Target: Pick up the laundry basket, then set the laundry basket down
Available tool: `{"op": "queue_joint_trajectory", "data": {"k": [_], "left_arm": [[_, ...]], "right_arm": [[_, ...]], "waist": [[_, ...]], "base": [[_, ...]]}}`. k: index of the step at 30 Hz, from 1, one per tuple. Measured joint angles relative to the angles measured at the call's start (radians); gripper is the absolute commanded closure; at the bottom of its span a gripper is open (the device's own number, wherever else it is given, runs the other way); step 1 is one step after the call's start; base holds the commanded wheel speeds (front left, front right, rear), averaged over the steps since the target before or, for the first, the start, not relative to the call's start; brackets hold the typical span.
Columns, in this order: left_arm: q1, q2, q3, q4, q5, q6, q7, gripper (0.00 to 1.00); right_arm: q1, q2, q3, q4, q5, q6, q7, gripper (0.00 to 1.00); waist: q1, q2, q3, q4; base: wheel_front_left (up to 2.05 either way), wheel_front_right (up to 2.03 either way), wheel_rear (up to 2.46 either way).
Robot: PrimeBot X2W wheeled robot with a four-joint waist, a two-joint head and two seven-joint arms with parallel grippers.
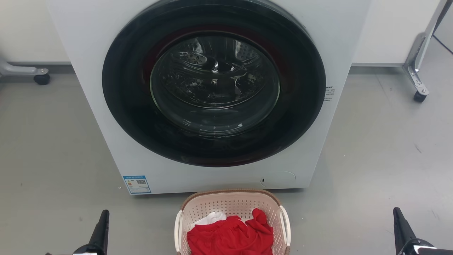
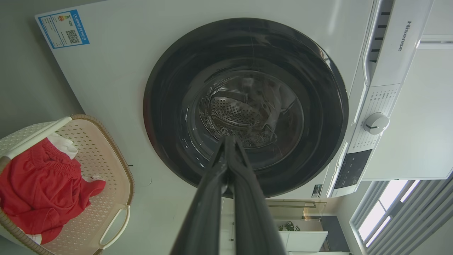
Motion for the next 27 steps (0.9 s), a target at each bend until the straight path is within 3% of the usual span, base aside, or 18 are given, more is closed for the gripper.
{"op": "queue_joint_trajectory", "data": {"k": [23, 24, 27], "left_arm": [[0.037, -0.012, -0.003, 0.044, 0.0, 0.002, 0.0, 1.0], [0.048, -0.014, -0.004, 0.055, 0.0, 0.002, 0.0, 0.0], [0.062, -0.015, -0.014, 0.06, 0.0, 0.002, -0.006, 0.0]], "right_arm": [[0.032, 0.017, 0.004, 0.045, 0.0, -0.002, 0.0, 1.0], [0.041, 0.022, 0.005, 0.055, 0.0, -0.003, 0.0, 0.0], [0.056, 0.025, 0.016, 0.063, 0.0, -0.006, -0.009, 0.0]], "waist": [[0.0, 0.0, 0.0, 0.0], [0.0, -0.0001, 0.0, 0.0], [0.0, 0.0, 0.0, 0.0]], "base": [[0.0, 0.0, 0.0], [0.0, 0.0, 0.0], [0.0, 0.0, 0.0]]}}
